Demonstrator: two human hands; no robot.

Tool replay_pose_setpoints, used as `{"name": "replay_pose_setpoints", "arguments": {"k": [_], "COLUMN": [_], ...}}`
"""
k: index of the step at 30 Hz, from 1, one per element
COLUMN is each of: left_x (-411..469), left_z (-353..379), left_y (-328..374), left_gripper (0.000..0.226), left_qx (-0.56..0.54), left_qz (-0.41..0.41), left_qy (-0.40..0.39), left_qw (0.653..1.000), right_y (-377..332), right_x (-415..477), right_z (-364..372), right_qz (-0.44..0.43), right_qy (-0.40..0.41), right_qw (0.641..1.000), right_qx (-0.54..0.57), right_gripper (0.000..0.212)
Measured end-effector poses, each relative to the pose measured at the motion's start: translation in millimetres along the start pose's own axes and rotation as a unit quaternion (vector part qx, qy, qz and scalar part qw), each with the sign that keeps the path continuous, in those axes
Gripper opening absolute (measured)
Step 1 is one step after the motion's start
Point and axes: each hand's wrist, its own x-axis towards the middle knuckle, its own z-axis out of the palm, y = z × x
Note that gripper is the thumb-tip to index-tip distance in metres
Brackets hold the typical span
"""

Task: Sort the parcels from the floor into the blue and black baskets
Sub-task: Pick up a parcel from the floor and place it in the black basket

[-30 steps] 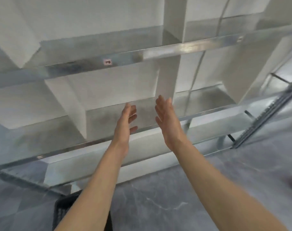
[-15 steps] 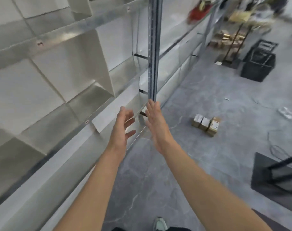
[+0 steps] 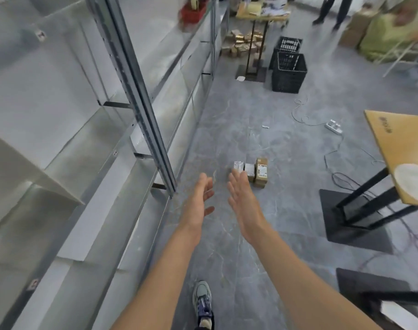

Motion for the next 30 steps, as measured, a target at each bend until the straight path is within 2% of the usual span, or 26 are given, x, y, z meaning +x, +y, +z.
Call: {"name": "replay_pose_setpoints", "arguments": {"k": [2,4,6,15,24,30], "left_x": [30,58,85,201,329,403], "left_z": [3,8,15,74,195,263], "left_y": [5,7,9,7,-2,-14], "left_gripper": [0.056,0.059,0.058,0.062,0.062,0.065], "left_qx": [0.011,0.027,0.039,0.092,0.12,0.131], "left_qz": [-0.016,-0.03,-0.051,-0.11,-0.183,-0.227], "left_qy": [-0.016,-0.033,-0.042,-0.074,-0.069,-0.069], "left_qw": [1.0,0.999,0.997,0.987,0.973,0.963], "right_y": [-6,-11,-17,-26,-35,-43], "right_x": [23,45,64,159,286,363], "right_z": [-3,-8,-15,-89,-215,-283], "right_qz": [0.0,0.0,0.004,0.039,0.115,0.156], "right_qy": [0.022,0.045,0.064,0.137,0.158,0.163], "right_qw": [1.0,0.999,0.998,0.99,0.98,0.974], "right_qx": [0.005,0.008,0.009,0.017,0.028,0.014], "right_gripper": [0.075,0.09,0.095,0.089,0.084,0.072]}}
